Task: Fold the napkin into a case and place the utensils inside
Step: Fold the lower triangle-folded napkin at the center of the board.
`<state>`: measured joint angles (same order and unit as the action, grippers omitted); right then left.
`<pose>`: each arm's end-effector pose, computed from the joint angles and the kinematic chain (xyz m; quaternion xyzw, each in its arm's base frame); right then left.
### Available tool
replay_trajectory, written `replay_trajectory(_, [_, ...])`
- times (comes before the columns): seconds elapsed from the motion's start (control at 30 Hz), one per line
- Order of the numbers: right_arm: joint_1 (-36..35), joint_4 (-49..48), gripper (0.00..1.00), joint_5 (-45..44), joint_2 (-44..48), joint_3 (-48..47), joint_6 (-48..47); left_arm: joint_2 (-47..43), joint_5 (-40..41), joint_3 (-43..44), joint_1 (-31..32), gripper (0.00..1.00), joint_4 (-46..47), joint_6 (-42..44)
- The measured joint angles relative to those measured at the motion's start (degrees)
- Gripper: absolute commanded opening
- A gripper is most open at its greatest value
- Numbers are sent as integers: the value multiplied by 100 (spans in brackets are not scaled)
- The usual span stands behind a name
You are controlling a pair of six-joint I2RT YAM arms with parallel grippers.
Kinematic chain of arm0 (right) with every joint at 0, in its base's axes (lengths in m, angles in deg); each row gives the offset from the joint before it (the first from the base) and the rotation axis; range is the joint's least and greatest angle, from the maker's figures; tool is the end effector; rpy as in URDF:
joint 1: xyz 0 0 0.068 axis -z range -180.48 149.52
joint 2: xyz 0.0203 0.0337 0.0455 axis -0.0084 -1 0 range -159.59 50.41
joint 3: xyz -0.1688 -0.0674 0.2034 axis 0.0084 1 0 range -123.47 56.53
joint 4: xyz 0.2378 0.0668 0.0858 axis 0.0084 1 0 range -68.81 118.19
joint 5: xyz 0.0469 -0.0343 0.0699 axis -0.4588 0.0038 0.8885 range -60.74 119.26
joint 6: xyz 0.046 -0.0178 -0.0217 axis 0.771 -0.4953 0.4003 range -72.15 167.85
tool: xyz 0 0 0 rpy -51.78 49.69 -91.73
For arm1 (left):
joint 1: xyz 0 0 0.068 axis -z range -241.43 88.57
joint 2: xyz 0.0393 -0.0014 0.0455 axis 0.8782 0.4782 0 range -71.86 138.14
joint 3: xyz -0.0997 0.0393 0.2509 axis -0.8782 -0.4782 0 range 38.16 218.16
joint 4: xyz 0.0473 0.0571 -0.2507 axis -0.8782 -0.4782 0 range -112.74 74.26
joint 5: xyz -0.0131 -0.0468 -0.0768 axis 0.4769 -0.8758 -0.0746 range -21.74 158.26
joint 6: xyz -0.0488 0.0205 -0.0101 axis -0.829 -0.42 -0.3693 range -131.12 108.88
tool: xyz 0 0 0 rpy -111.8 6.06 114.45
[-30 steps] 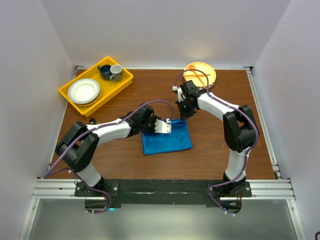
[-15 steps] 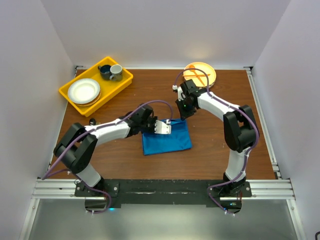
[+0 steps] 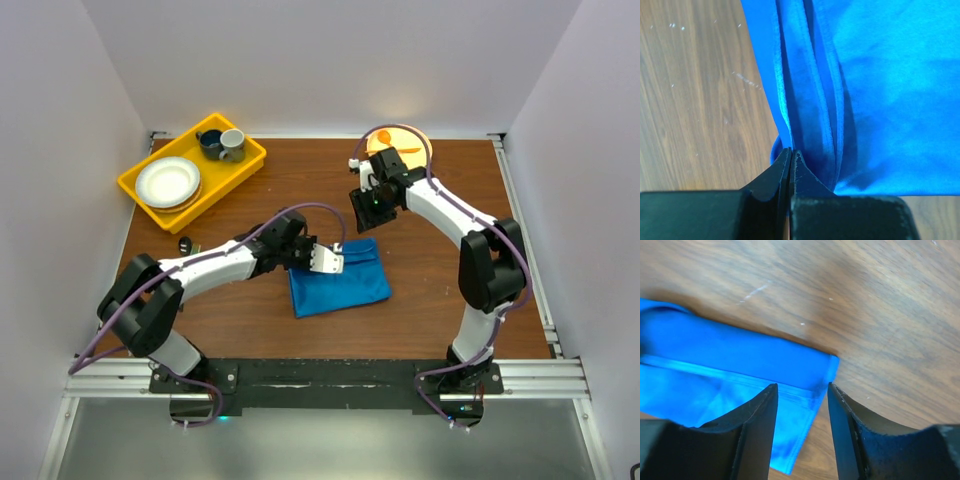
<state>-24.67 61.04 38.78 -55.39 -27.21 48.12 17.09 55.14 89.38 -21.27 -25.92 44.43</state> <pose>0.3560 0.1663 0.2348 -0.2200 0.9416 0.1299 0.2193 0.2382 -0.2115 0.1944 0.7150 0.5917 -0.0579 0.3678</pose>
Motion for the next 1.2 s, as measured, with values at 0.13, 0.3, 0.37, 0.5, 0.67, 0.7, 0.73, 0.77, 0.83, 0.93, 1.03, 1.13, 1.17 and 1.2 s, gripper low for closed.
replay_trajectory(0.13, [-2,7,35,380,33,-2,-28,-2,24,-144,162,0,33,-4])
replay_trajectory(0.3, [-2,-28,26,1038,74,240,-4,42,164,-511,354,0,94,-48])
replay_trajectory(0.37, [-2,-157,23,1298,323,706,72,129,208,-619,396,0,111,-68])
replay_trajectory(0.5, [-2,-258,22,1622,1224,1753,389,225,295,-688,413,0,264,-153])
replay_trajectory(0.67, [-15,-640,21,1902,1891,2647,1029,260,367,-699,413,0,385,-264])
replay_trajectory(0.7, [-20,-739,21,1906,1884,2730,1141,269,380,-699,413,0,409,-293])
replay_trajectory(0.73, [-33,-876,21,1902,1847,2830,1261,275,387,-699,413,0,426,-308])
replay_trajectory(0.77, [-55,-1008,21,1899,1799,2914,1388,284,396,-697,413,0,452,-341])
replay_trajectory(0.83, [-122,-1274,21,1882,1676,3025,1600,295,404,-695,413,0,481,-376])
replay_trajectory(0.93, [-308,-1591,21,1856,1482,3093,1838,310,411,-669,413,0,472,-407])
replay_trajectory(1.03, [-470,-1834,22,1845,1196,3095,1996,310,417,-645,413,0,448,-459])
replay_trajectory(1.13, [-501,-1873,24,1766,922,3095,2076,310,417,-616,413,0,393,-551])
replay_trajectory(1.17, [-501,-1882,24,1711,831,3095,2111,310,417,-595,411,0,356,-560])
replay_trajectory(1.2, [-501,-1886,25,1681,754,3095,2144,310,417,-560,411,0,299,-570])
